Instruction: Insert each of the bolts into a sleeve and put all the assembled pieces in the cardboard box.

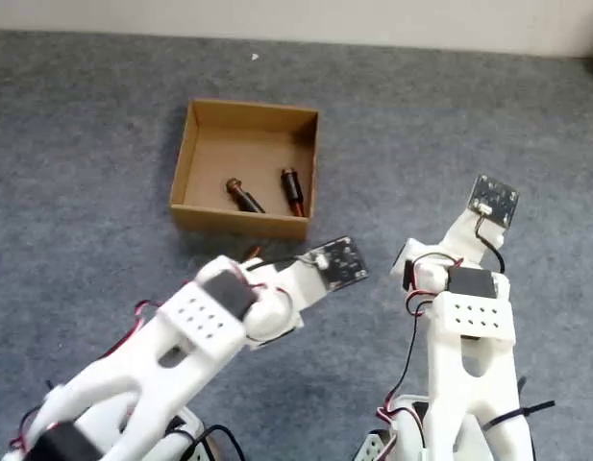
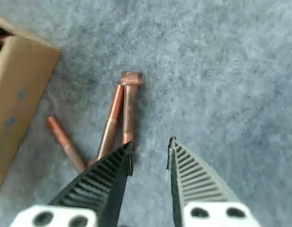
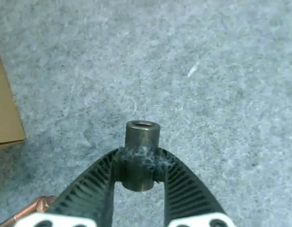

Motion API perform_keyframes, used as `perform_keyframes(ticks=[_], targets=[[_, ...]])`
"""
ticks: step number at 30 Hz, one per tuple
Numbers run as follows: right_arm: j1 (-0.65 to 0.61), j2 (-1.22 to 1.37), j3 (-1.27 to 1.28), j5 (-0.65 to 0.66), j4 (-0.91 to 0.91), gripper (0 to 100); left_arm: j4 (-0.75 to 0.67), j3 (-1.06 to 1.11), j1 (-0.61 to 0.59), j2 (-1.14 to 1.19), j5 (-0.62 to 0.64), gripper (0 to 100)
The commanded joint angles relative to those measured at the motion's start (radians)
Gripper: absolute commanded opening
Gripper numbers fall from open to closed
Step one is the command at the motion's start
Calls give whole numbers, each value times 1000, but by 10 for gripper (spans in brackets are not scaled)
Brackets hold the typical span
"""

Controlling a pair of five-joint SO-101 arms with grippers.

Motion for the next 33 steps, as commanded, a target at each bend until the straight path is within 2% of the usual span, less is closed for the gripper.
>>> perform_keyframes(ticks=[1,14,21,26,33], targets=[[15,-33,-18,11,-28,5,-89,-93,21,151,-15,147],[15,-33,-18,28,-28,5,-241,-160,10,374,-14,147],[15,-33,-18,34,-28,5,-249,-163,-12,386,-14,147],[15,-33,-18,32,-28,5,-321,-157,-68,394,-14,147],[15,-33,-16,32,-28,5,-324,-153,-45,395,-17,147]])
